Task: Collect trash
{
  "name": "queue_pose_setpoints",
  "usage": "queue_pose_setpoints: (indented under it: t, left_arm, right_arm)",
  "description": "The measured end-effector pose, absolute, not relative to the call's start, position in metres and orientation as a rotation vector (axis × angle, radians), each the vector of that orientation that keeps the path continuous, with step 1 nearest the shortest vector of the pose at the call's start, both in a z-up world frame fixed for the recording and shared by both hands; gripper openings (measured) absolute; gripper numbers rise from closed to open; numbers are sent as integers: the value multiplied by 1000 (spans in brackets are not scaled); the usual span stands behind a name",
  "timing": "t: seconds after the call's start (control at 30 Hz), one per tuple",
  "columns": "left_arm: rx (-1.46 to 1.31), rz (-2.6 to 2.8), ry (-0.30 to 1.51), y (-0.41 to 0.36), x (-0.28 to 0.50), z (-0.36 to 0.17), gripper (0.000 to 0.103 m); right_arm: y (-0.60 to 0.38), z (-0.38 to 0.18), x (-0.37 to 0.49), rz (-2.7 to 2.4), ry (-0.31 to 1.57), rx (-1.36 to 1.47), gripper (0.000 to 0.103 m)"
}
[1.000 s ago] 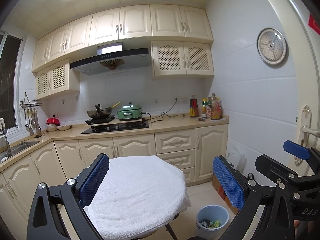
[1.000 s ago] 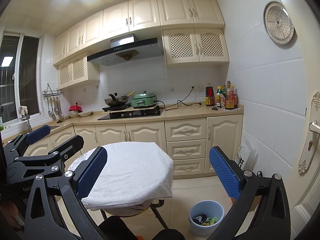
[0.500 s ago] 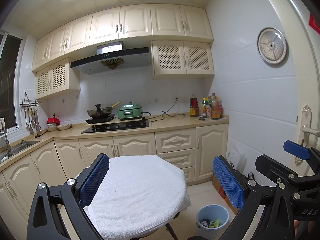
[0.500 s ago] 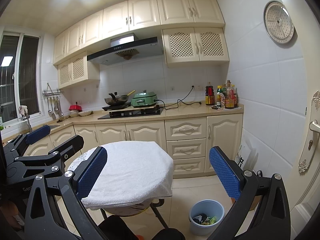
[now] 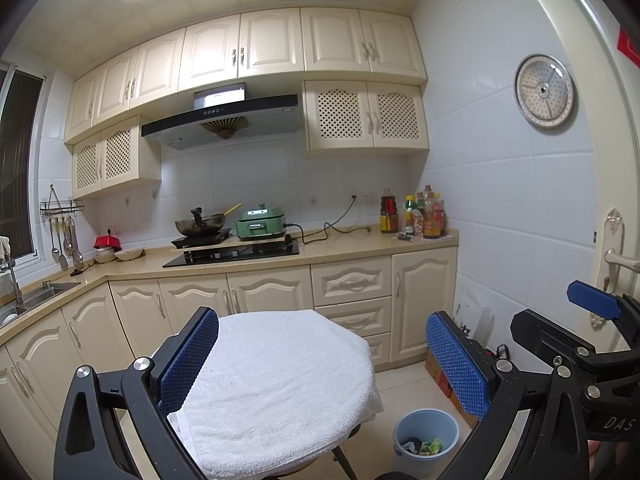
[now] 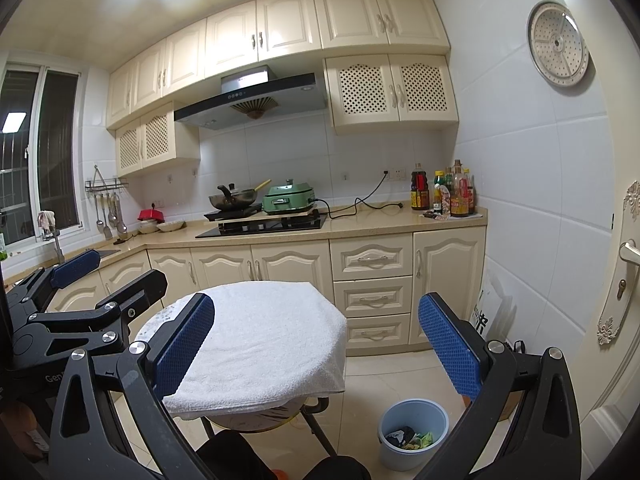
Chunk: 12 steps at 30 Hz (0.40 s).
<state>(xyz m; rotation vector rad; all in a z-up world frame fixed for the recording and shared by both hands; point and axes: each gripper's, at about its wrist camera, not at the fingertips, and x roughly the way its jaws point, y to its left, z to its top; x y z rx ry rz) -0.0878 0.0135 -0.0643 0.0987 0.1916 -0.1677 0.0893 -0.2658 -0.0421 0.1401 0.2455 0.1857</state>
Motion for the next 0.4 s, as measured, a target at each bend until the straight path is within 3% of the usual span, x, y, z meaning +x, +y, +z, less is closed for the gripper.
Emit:
queue_pose_setpoints:
  t: [0.4]
  left_arm:
    - [99,-166,194,13,-86,-67,102]
  right_arm:
    - [-267,-43,91,186,250,141,103]
